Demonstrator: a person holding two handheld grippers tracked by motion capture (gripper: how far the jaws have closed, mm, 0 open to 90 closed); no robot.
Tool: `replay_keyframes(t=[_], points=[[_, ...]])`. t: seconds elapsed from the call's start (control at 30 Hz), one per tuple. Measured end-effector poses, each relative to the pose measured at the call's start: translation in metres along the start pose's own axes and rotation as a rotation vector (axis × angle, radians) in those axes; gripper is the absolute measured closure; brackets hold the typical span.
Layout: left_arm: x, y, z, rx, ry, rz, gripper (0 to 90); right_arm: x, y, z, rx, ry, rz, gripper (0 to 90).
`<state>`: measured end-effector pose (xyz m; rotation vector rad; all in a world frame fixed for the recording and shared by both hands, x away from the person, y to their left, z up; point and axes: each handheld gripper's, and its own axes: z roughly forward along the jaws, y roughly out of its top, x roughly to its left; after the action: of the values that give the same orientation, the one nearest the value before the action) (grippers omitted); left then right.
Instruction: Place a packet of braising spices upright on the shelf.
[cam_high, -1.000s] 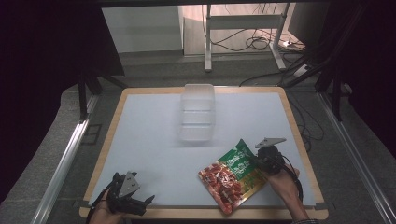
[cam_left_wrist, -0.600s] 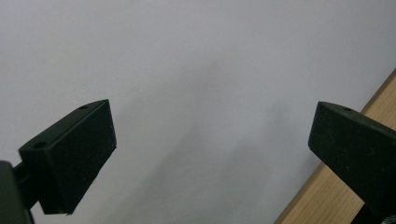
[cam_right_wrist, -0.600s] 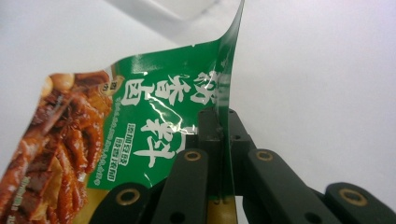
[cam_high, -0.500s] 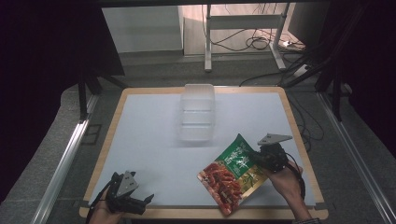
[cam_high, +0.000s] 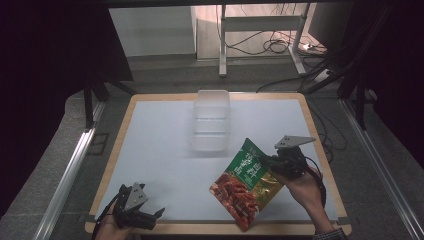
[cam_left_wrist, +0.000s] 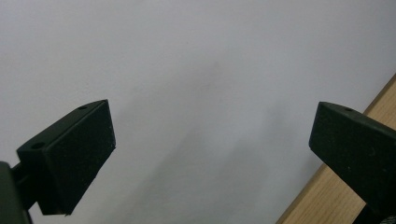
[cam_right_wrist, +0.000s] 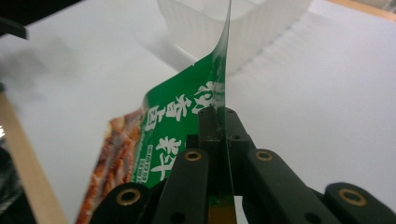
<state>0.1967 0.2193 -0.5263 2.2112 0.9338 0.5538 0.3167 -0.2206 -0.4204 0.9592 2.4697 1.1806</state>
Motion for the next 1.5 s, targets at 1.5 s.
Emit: replay_keyframes(t=[1.5], points=[[-0.001, 0.000, 0.000, 0.005, 0.002, 0.011, 0.3, -0.008, 0.078, -0.049, -0.087, -0.042, -0.036, 89.0]])
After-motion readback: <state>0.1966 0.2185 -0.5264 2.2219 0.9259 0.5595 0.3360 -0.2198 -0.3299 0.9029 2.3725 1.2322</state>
